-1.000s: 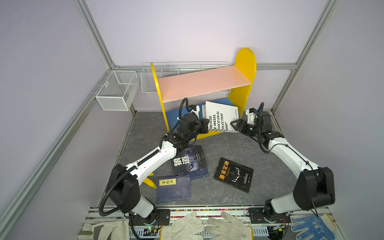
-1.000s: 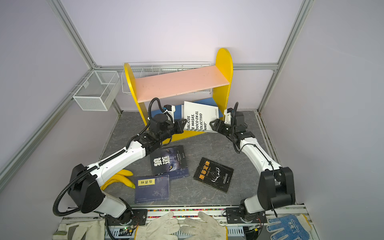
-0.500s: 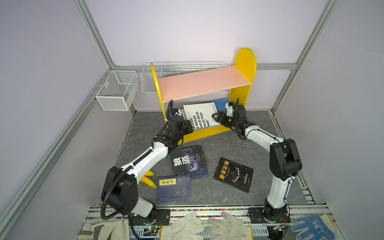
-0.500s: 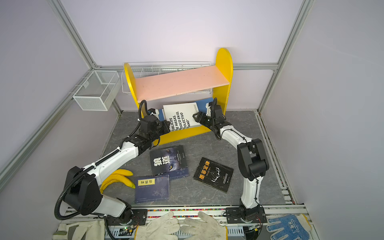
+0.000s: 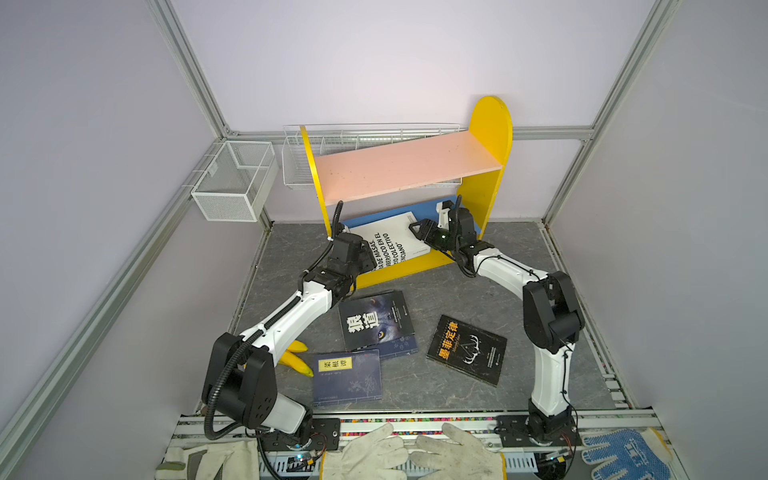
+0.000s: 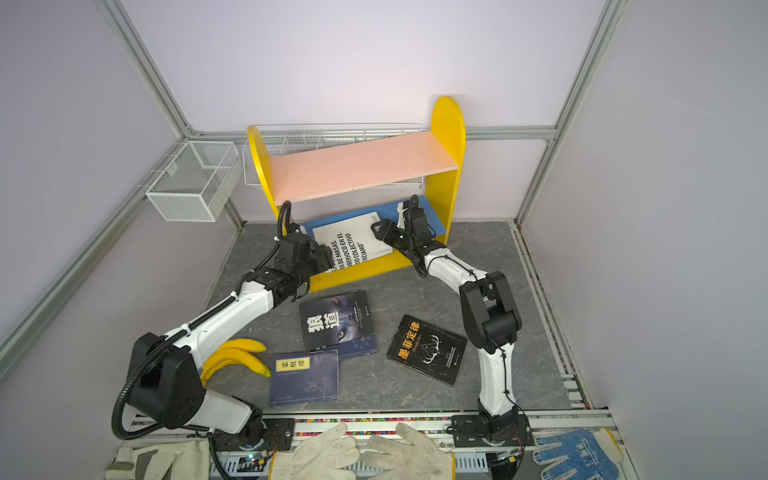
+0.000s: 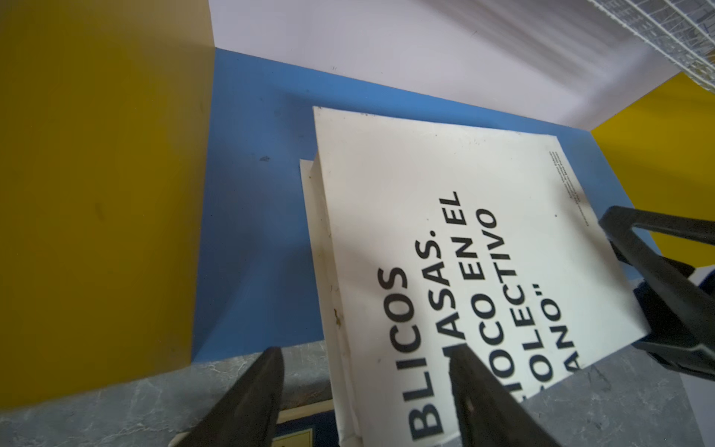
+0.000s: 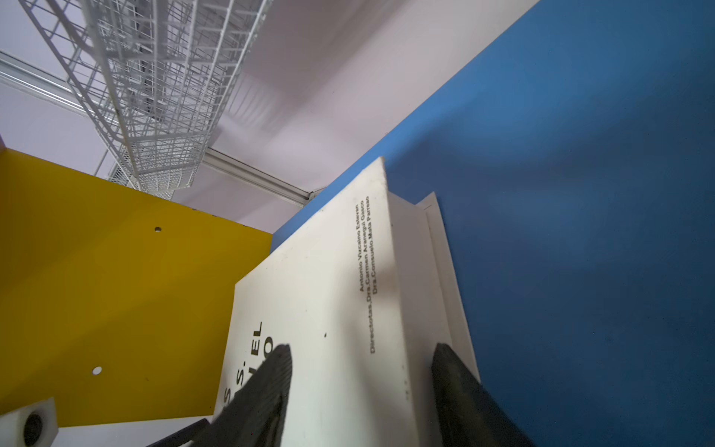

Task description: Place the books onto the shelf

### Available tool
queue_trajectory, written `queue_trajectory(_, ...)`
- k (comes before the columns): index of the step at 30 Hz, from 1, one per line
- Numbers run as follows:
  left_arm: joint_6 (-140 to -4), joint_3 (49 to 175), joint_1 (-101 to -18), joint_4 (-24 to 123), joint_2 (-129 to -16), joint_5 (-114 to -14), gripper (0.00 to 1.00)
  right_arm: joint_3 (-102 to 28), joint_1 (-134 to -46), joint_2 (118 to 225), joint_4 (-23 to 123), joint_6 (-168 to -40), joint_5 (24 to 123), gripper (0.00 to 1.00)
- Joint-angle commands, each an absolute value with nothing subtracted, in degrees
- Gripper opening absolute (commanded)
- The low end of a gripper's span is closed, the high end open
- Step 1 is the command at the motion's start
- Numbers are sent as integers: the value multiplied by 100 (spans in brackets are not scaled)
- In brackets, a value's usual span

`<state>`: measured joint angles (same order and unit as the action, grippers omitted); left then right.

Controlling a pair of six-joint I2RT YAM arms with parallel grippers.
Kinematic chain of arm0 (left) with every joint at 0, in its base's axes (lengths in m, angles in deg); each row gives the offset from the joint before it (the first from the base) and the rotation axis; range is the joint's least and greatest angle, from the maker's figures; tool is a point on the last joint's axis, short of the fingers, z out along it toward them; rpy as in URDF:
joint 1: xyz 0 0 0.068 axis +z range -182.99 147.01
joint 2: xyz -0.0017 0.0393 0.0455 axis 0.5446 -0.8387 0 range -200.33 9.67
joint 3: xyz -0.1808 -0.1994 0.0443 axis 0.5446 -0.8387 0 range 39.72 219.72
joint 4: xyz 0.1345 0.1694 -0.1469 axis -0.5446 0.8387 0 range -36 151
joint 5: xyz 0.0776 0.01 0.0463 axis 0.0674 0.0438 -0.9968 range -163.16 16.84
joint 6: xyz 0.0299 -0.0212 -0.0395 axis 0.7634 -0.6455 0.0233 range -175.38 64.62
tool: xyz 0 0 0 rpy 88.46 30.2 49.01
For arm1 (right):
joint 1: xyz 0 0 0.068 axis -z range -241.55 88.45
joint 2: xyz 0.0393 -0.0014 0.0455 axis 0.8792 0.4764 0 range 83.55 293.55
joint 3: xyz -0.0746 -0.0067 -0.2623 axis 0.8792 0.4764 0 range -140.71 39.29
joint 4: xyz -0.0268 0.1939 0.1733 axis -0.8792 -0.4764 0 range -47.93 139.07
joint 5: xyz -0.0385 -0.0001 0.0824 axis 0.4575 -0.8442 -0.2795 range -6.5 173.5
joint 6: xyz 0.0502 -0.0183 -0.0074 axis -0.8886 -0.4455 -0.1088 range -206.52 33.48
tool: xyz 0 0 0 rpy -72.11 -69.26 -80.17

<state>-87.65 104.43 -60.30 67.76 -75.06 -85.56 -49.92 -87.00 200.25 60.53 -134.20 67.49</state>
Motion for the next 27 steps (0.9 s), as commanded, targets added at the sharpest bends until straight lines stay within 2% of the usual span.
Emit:
queue_trajectory(1, -8450, 10511, -5945, 7083, -7109, -8737, 71, -5084, -8782, 20177, 6097, -13586, 6941, 61)
queue_trajectory(7, -7966, 9903, -5915, 7285, -6195, -8458, 78, -5273, -8880, 20302, 6063, -13663, 7013, 60)
queue_trajectory(10, -7630, 9523, -5792, 7454, -5706, -8110, 99, -5353, -8952, 20356, 6024, -13692, 7104, 59)
queue_trajectory(14, -7138, 9143, -5483, 7481, -5381, -7511, 99, -5360, -9105, 20437, 6077, -13897, 7287, 58)
queue_trajectory(27, -6916, 8718, -5180, 6132, -5995, -7673, 100, -5656, -9213, 20706, 6306, -13828, 7009, 58)
